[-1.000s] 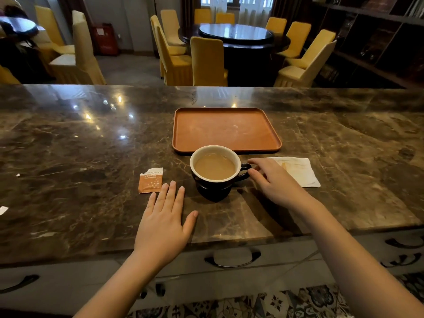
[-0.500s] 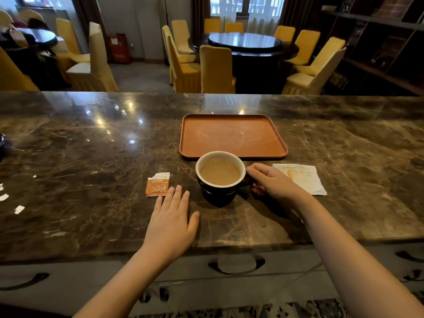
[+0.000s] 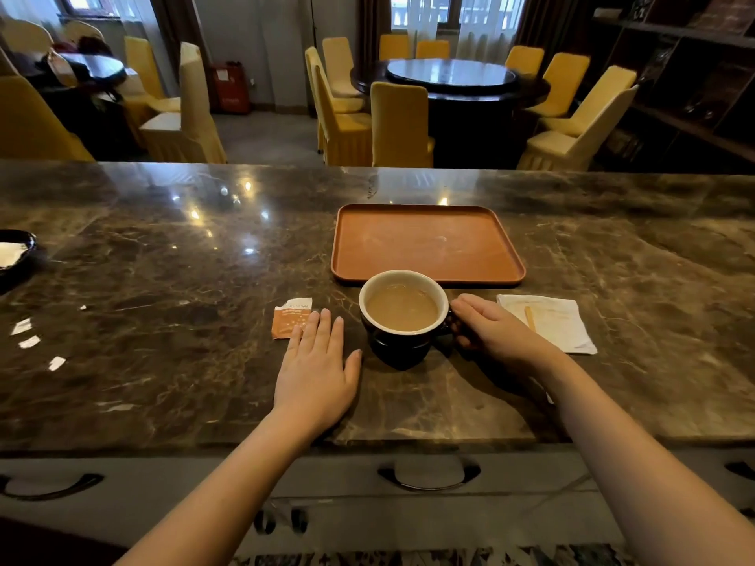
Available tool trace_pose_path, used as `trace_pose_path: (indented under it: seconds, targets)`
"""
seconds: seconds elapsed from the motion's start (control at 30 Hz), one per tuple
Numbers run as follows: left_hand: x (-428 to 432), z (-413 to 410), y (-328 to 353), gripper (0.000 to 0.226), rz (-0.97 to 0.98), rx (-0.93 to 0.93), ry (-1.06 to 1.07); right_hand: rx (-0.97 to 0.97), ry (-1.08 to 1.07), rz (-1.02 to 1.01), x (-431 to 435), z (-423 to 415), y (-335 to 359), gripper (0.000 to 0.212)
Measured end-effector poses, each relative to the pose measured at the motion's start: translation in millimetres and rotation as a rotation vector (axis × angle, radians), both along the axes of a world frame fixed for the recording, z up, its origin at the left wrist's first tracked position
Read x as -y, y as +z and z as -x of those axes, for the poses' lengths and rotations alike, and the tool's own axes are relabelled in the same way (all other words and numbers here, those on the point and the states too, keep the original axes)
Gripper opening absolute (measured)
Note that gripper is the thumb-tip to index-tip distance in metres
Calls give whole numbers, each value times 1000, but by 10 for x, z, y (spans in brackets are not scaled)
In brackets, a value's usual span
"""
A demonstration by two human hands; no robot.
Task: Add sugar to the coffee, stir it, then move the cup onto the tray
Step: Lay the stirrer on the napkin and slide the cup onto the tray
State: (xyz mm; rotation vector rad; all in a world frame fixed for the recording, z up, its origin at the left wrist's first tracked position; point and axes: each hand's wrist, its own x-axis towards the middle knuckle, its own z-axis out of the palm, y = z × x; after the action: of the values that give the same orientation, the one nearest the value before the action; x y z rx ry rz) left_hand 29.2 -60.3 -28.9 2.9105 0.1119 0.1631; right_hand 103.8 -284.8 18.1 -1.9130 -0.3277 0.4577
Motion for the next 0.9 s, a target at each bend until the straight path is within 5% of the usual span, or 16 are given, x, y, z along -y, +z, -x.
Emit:
trace_pose_path:
  seconds: [0.47,0.9]
  targets:
    - [8,24,-25,65,-32,24,2,78,-12,67,233,-232,84,30]
    - [-3,14,-50,79,-46,50,-3,102,-20,-102,175,-760,268,27]
